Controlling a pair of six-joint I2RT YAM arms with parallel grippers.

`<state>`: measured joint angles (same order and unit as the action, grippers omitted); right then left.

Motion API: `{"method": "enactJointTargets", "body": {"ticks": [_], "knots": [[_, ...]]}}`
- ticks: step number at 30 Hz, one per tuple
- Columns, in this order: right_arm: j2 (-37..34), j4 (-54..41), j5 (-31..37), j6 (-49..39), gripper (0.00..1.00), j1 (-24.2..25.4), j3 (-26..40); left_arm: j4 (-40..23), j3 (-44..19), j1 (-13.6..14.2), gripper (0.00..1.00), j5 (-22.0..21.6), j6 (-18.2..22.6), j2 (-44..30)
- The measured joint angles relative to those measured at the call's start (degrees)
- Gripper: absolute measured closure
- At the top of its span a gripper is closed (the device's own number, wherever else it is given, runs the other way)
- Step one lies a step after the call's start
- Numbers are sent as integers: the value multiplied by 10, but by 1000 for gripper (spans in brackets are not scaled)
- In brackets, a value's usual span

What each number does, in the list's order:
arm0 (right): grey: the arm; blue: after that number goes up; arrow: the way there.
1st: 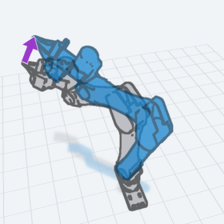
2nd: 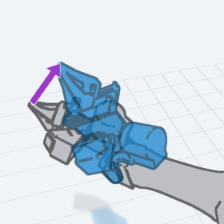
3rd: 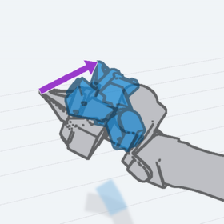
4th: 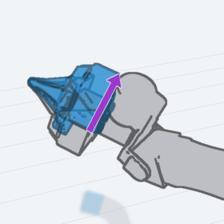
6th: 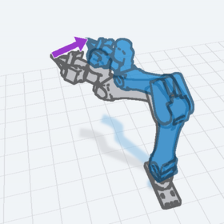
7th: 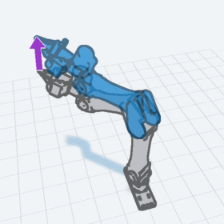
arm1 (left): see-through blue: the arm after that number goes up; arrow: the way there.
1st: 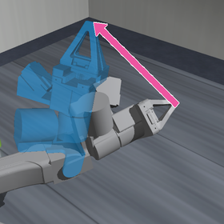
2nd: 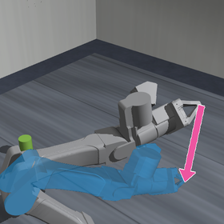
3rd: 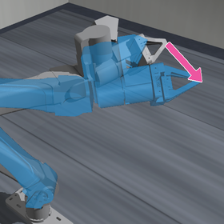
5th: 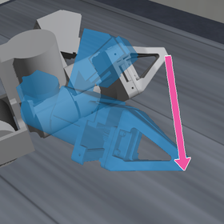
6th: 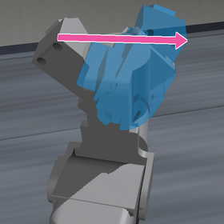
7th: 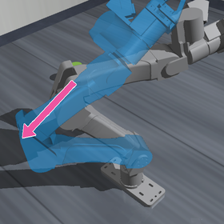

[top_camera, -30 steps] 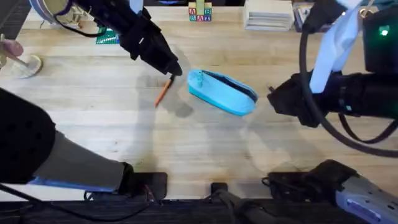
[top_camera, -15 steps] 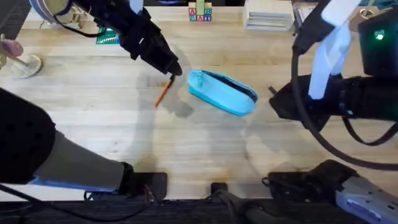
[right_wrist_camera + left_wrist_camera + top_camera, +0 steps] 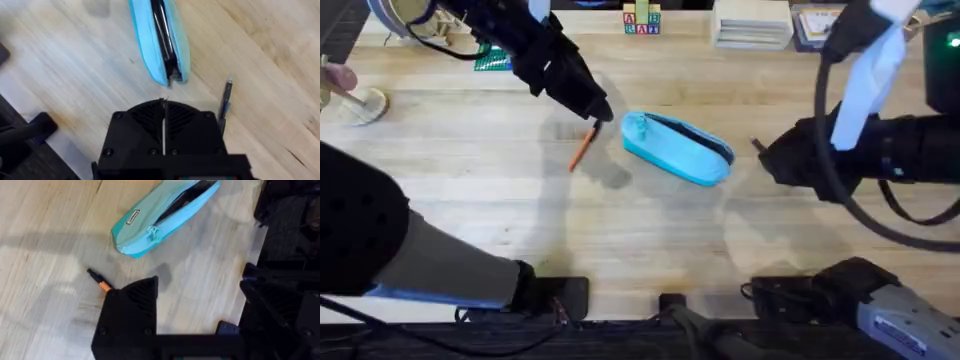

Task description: Unzip the bag, pick up the pens from the table one at a time and place them inside, then zip the bag closed.

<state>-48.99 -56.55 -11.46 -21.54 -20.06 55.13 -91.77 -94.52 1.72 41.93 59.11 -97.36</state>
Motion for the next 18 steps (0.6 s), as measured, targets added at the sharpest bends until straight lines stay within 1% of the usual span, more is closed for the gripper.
{"method": "enactJointTargets", "body": {"ticks": [7, 11, 14, 18], "knots": [[0, 5, -80, -32, 969, 79, -1, 0, 0, 0, 6, 0, 0, 0], [0, 30, -122, -45, 968, 115, -19, 0, 0, 0, 6, 0, 0, 0], [-1, 46, -150, -56, 968, 131, -39, 0, 0, 0, 6, 0, 0, 0], [-20, 70, -179, -70, 968, 136, -47, 0, 0, 0, 6, 0, 0, 0]]}}
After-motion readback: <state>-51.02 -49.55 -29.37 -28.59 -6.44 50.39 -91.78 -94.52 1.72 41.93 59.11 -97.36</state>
